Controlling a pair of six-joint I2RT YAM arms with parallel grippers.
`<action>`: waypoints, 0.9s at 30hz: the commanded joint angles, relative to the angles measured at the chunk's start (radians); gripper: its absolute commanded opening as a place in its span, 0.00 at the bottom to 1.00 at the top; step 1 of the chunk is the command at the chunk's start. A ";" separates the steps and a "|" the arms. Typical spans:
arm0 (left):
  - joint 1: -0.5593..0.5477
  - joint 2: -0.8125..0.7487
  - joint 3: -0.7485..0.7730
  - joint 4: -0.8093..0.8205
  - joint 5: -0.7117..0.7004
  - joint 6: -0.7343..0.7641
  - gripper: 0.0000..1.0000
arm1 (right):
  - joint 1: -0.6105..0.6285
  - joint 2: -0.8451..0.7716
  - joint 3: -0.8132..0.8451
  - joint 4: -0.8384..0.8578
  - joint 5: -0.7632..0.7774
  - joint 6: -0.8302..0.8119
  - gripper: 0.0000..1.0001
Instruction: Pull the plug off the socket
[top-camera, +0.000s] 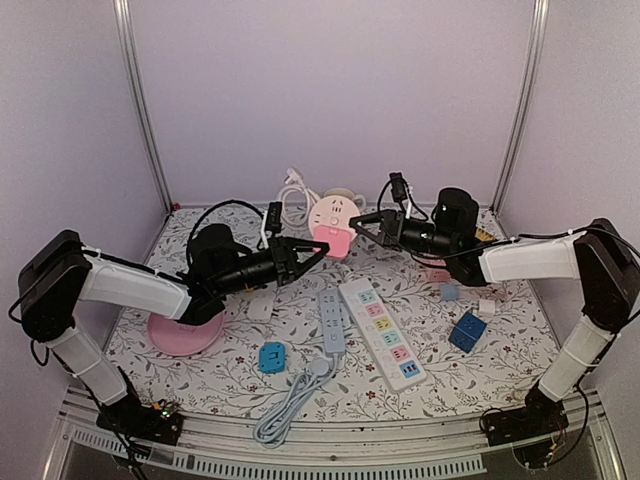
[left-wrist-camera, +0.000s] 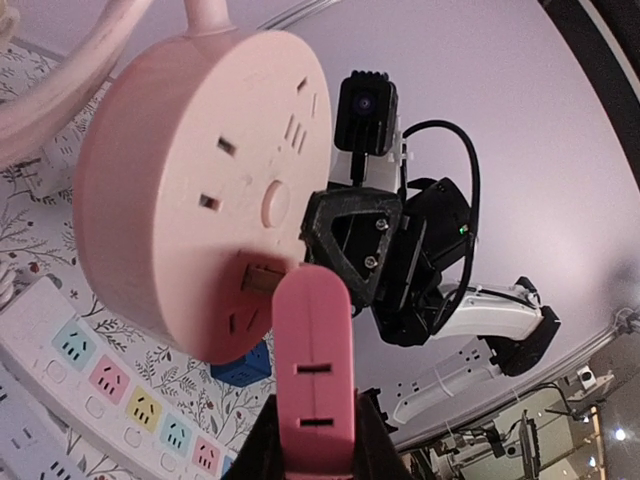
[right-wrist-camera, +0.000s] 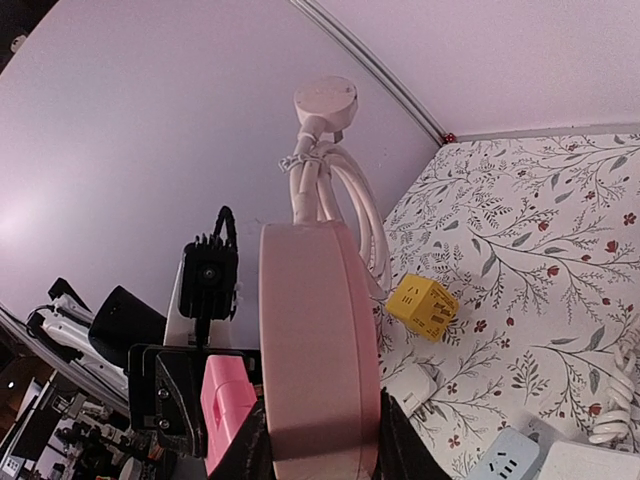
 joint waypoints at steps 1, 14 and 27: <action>-0.063 -0.097 0.014 0.181 0.250 0.096 0.00 | -0.019 0.064 0.034 -0.026 0.081 -0.022 0.02; -0.006 -0.192 -0.038 0.063 0.219 0.138 0.00 | -0.019 0.143 0.083 -0.025 0.073 -0.017 0.02; 0.052 -0.366 -0.036 -0.637 -0.190 0.300 0.00 | 0.032 0.366 0.328 -0.119 0.095 0.012 0.03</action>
